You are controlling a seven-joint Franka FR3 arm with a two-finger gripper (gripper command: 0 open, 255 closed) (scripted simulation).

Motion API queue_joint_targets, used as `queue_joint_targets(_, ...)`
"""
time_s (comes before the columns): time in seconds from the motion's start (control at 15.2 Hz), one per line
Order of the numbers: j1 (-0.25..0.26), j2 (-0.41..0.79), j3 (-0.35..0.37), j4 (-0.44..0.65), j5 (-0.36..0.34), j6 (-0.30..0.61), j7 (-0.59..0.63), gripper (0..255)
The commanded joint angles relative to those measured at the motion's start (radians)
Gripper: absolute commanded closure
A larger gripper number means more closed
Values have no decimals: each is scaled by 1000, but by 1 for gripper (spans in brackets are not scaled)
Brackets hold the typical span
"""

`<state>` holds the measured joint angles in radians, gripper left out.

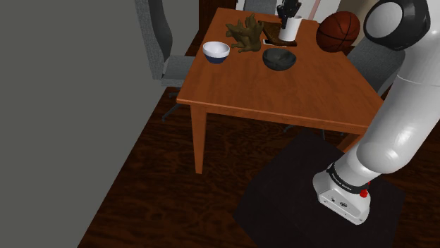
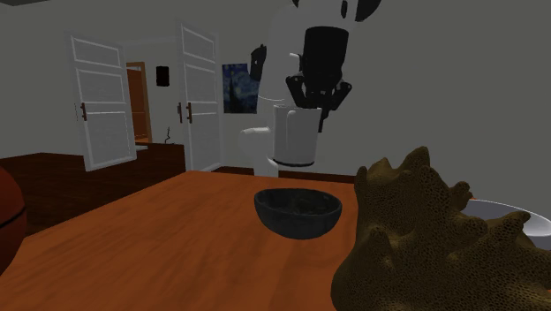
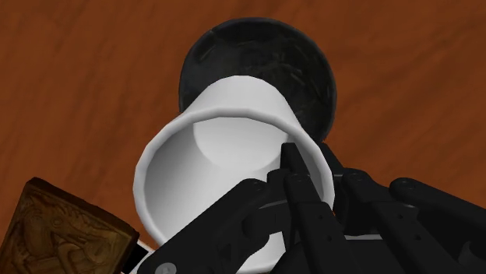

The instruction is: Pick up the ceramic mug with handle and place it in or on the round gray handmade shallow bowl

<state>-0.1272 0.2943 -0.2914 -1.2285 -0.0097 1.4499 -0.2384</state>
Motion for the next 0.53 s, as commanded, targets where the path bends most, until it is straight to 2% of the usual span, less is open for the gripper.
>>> queue_joint_targets(0.0,5,-15,1,-50,-4,37,5,255)
queue_joint_targets(0.46,13,-42,3,-183,-11,143,15,255)
